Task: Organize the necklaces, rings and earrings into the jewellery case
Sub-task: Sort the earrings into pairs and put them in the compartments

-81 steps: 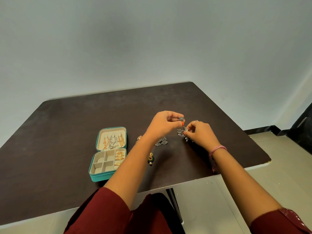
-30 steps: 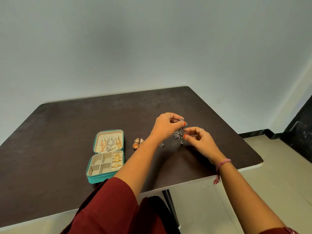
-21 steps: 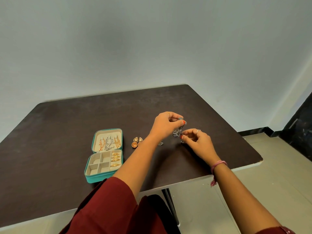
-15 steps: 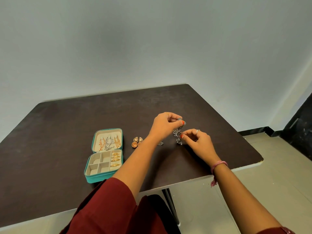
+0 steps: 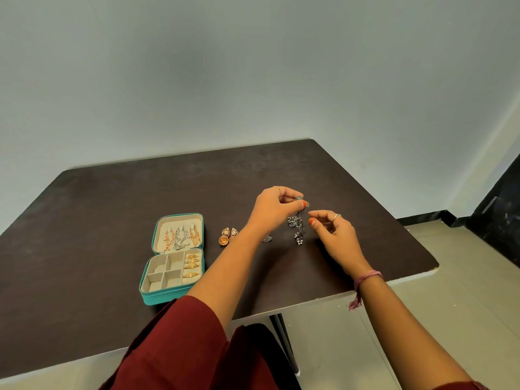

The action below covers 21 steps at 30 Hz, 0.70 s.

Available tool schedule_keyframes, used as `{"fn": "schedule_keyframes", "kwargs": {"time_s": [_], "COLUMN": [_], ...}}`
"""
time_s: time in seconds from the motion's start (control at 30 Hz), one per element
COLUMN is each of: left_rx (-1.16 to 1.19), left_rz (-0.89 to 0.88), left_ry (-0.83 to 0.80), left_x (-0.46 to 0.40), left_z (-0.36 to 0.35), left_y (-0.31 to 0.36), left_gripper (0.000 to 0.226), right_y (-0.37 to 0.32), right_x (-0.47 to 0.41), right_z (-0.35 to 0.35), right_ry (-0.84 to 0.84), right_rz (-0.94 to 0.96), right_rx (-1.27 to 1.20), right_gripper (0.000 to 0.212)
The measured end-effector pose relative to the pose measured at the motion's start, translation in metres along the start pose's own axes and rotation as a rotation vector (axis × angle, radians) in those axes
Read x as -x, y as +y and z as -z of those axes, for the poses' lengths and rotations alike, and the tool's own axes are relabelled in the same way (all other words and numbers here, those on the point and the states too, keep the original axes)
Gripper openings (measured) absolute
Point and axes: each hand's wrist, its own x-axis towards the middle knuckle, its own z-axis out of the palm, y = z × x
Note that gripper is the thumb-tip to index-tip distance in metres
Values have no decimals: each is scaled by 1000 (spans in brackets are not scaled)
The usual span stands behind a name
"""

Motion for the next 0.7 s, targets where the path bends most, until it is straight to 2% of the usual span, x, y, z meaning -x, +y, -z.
{"fn": "schedule_keyframes", "kwargs": {"time_s": [0.2,0.37,0.53,0.7], "left_rx": [-12,7,7,1], "left_rz": [-8,11,-7,-17], "left_ry": [-53,-110,-7,8], "left_x": [-2,-1,-2,-2], "left_z": [1,3,12,23], "left_y": [1,4,7,12], "left_gripper": [15,18,14,16], "right_y": [-16,-21,-11,-2], "right_x": [-4,-11,-17,-23], "right_z": [5,9,9,8], "right_ry": [0,10,59,57], "right_rz": [97,128,52,-8], "right_rx": [-199,-232,-181,37], "right_gripper": [27,21,18,17]}}
